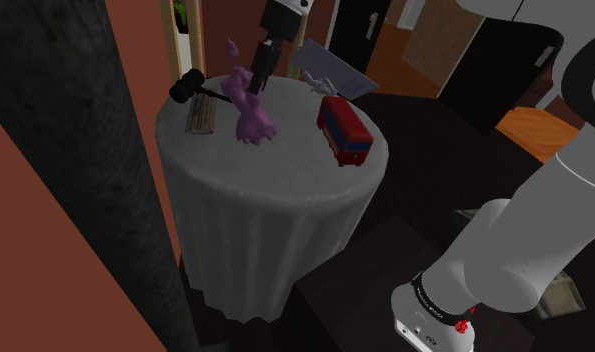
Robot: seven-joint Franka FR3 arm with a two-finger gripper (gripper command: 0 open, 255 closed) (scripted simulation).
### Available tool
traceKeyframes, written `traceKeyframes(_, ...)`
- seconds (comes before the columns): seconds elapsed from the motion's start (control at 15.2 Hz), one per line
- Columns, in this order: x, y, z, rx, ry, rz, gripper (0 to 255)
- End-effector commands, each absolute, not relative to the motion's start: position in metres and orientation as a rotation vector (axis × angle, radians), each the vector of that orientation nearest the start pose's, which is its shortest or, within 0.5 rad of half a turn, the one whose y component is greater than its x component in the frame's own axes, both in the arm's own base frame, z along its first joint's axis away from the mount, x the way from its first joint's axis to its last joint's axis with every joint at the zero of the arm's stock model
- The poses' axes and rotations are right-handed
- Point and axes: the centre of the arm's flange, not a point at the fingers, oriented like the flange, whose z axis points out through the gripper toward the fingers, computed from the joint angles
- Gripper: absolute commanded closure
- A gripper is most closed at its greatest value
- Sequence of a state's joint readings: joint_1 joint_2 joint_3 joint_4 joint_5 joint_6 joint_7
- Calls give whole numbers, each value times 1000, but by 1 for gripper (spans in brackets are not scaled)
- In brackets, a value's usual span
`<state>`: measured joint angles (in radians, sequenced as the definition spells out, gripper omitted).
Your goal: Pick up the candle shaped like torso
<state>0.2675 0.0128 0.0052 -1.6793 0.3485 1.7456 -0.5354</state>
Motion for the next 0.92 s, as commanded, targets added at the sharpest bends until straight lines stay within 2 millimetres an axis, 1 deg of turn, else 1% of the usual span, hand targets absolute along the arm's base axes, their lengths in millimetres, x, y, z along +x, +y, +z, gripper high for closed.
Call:
traceKeyframes(0.0,542,184,596,-2605,-1035,-139,255)
traceKeyframes(0.73,542,184,654,-2605,-1035,-139,255)
traceKeyframes(0.86,542,184,655,-2605,-1035,-139,255)
